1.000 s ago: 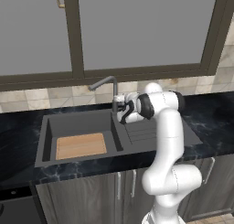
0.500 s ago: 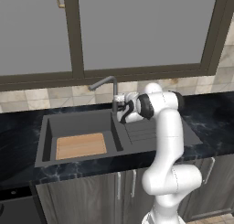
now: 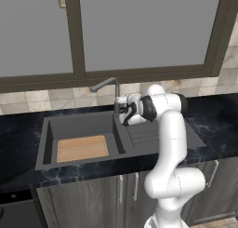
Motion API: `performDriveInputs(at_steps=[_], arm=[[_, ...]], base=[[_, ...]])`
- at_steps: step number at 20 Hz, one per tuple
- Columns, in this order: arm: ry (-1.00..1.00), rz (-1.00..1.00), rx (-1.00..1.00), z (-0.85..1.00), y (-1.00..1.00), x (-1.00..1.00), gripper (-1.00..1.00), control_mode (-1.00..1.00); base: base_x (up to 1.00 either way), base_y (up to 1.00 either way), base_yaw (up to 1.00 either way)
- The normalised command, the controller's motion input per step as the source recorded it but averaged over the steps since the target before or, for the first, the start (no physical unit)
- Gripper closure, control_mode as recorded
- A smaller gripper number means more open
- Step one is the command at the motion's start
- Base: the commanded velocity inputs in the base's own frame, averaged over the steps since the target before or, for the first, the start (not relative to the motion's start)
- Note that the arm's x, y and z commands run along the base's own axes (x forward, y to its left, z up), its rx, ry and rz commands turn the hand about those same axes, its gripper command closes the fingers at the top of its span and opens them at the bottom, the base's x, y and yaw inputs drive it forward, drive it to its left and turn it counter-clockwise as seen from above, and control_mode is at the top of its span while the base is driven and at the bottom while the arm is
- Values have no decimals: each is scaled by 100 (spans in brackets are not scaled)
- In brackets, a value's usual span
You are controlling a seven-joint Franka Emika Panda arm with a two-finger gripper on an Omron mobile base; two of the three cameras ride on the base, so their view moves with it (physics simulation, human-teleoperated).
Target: Turn on the sink faucet with hot water and rinse the cutting board for ten seconds, then turn off the faucet. Push the cutting board to reach the water if necessary.
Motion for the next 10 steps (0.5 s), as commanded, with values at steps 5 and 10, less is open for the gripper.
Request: performDriveInputs(at_steps=[5,10], arm=[[0,0,0,0,0,4,-100,-100],[0,0,0,0,0,0,-100,-100]], base=[[0,0,0],[0,0,0]])
